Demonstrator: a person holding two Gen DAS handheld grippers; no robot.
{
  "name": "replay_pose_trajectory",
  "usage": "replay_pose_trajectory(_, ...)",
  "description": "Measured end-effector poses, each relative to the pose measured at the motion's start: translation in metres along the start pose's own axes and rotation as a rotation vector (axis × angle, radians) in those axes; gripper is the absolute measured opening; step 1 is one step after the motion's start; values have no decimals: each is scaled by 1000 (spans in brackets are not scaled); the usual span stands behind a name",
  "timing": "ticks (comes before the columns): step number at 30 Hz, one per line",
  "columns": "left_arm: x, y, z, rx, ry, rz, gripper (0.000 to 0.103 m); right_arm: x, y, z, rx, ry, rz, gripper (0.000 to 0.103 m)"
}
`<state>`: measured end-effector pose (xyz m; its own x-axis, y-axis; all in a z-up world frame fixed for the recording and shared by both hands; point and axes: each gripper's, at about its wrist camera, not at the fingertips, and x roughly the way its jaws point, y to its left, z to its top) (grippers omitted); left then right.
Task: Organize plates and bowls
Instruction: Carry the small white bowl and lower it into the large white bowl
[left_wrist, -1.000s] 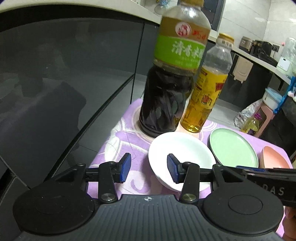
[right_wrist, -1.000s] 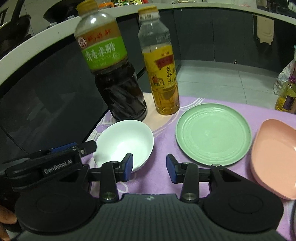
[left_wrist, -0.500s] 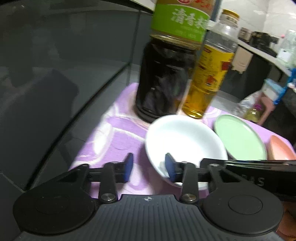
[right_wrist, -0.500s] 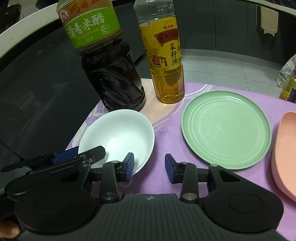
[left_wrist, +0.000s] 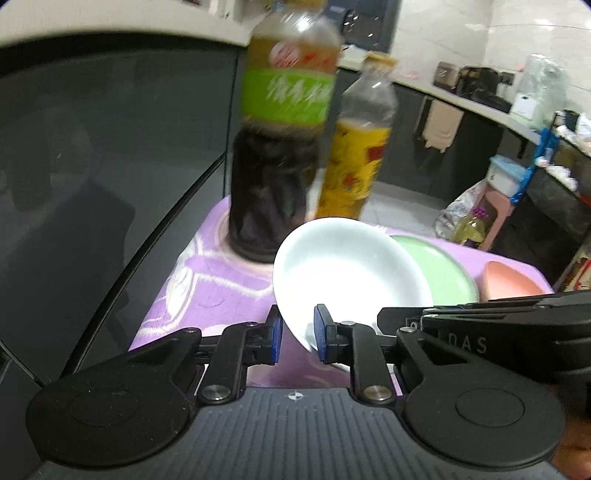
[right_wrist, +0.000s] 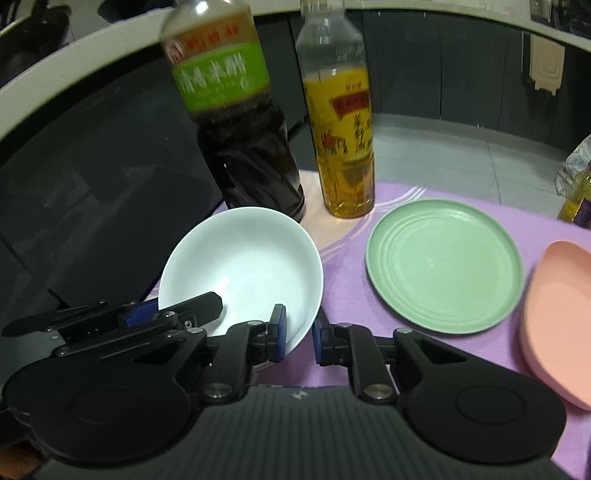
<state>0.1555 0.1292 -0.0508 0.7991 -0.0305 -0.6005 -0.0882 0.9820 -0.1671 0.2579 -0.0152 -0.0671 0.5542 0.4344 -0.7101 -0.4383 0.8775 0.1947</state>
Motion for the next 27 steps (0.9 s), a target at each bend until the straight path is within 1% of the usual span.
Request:
replay_pose_trajectory(6,-40,-21,5,37,-56,-66,18,-43,-2,-4,10,-49,-34,5)
replay_pose_trajectory(12,-81,-41,3,71,-109,-98,18,-95,3,-17,13,-126,-47,5)
replay_pose_trajectory(15,-100,-47,-3,87,-112,-112,18,-116,6,-31,18,-142,-54,5)
replay_pose_trajectory(21,-132,-58,-23,113,-123,-136,18,-145,8,-59,60,-165,-38,6)
replay_pose_trajectory(27,-154,-63,-52,118,-91,-164,18,-170,12,-90,87,-168,-29,7)
